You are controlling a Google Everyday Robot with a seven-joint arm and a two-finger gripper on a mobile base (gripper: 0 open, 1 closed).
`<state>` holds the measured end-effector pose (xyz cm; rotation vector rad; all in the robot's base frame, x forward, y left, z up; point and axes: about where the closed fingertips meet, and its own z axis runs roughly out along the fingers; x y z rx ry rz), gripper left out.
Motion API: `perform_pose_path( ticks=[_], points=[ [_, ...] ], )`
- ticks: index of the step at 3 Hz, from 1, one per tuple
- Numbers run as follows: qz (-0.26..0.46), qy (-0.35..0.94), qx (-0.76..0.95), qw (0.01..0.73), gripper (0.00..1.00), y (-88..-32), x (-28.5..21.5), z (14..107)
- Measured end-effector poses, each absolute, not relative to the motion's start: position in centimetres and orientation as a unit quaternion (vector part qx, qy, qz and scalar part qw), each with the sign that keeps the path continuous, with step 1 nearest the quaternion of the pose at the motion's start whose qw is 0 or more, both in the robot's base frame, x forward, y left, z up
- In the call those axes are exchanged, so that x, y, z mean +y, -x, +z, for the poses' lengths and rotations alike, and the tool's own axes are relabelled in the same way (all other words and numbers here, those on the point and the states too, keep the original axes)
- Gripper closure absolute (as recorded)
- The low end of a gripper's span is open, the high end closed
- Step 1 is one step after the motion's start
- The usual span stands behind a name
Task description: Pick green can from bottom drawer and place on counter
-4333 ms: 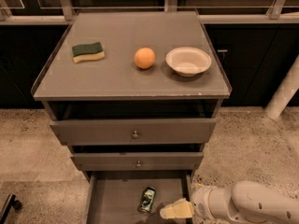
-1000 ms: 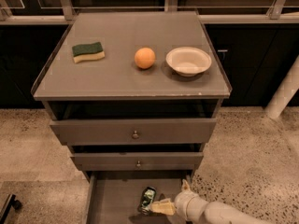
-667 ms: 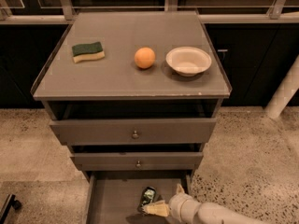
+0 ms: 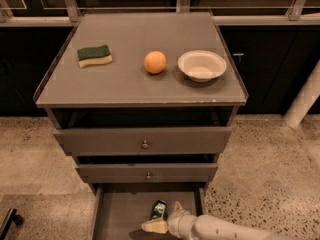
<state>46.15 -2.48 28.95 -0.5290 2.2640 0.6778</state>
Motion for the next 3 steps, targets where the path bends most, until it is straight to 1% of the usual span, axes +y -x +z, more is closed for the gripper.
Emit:
perform_pose_path(
  ticks=[1, 3],
  points=[
    [0.264, 0.205, 0.875, 0.351, 0.00, -46.4, -2.1, 28.6],
    [0.226, 0.168, 0.894, 0.350, 0.00, -48.5, -2.6, 24.1]
  ],
)
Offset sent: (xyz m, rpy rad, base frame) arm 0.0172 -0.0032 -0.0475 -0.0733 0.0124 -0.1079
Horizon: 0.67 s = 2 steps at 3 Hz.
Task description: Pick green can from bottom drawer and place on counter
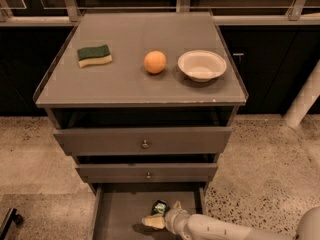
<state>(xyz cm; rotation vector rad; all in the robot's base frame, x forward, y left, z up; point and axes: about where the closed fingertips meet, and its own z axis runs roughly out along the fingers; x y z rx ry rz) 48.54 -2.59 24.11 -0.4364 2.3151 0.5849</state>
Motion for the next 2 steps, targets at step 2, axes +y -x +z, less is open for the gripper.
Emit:
perform_pose_path(
  ticks=[2],
  points=[
    [0.211, 0.138, 0.909, 0.331, 0.00, -48.8, -2.6, 16.9]
  ],
)
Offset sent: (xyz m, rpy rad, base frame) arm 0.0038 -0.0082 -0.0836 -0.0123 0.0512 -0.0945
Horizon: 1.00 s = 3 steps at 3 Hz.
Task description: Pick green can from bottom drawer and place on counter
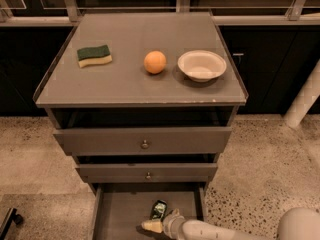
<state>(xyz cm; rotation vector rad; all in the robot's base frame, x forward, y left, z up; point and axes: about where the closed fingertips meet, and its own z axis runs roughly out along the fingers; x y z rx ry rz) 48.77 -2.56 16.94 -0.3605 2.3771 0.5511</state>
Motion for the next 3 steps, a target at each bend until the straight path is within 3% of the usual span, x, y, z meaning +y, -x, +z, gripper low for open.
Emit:
perform_pose_path(
  ticks=[3],
  points=[
    [0.212, 0.139, 0.908, 0.334, 0.00, -49.6, 0.1, 16.6]
  ],
)
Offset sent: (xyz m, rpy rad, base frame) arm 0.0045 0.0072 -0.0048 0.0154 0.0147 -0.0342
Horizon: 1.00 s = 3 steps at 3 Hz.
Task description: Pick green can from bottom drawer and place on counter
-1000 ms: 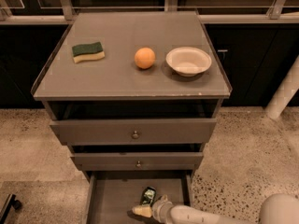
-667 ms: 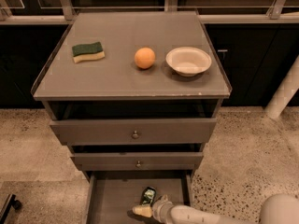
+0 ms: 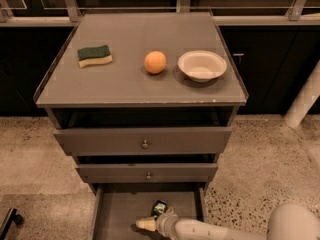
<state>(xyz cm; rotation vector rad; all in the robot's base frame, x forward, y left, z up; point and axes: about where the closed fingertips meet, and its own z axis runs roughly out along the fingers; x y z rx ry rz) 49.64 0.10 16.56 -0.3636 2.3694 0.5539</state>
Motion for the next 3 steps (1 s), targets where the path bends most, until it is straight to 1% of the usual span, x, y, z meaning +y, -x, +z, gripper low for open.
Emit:
perform_pose_path(
  ticks=[2, 3],
  points=[
    [0.204, 0.167, 0.909, 0.323, 0.00, -49.6, 3.3, 14.7],
    [0.204, 0.168, 0.909, 0.323, 0.05, -49.6, 3.4, 14.7]
  ],
)
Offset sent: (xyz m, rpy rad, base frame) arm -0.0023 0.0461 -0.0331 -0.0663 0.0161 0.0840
